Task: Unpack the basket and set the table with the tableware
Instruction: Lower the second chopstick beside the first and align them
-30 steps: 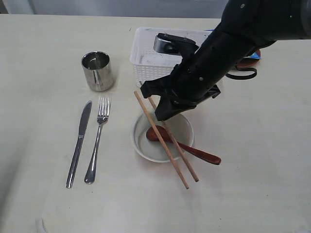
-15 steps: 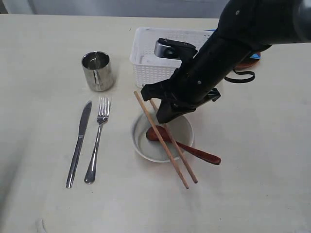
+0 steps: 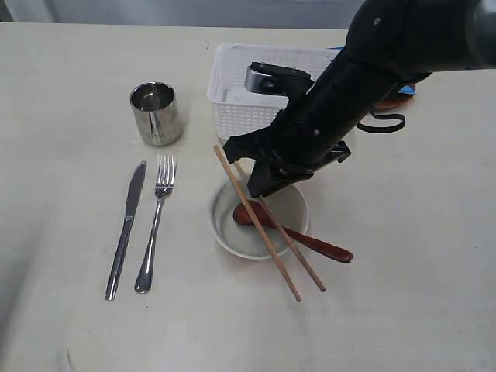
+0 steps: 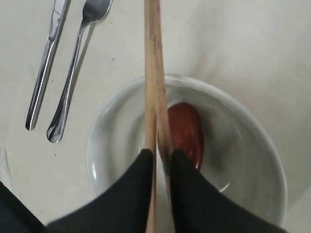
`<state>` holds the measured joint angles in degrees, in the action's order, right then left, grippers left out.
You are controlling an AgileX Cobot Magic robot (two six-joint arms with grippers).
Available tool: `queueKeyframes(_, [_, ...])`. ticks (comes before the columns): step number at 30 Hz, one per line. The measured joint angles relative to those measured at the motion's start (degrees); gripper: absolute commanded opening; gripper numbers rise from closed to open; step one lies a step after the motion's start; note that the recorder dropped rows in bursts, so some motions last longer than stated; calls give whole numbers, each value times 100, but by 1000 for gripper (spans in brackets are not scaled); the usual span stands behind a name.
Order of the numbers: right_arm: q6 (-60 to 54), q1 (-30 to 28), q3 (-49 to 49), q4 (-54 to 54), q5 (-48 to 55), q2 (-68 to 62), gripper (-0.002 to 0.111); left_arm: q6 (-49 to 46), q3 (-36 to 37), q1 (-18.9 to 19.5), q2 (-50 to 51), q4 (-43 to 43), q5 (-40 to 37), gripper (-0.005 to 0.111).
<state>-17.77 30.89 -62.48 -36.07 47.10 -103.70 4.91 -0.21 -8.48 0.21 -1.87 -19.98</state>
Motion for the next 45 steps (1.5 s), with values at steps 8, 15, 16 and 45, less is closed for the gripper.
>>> queueKeyframes(8, [0, 0, 0, 0, 0, 0, 29, 0, 0, 0, 0, 0, 0, 0])
queueKeyframes(15, [23, 358, 0, 216, 162, 0, 29, 0, 0, 0, 0, 0, 0, 0])
queueKeyframes(16, [131, 461, 0, 426, 37, 0, 29, 0, 0, 0, 0, 0, 0, 0])
queueKeyframes(45, [1385, 1663, 0, 2159, 47, 427, 22, 0, 0, 0, 0, 0, 0, 0])
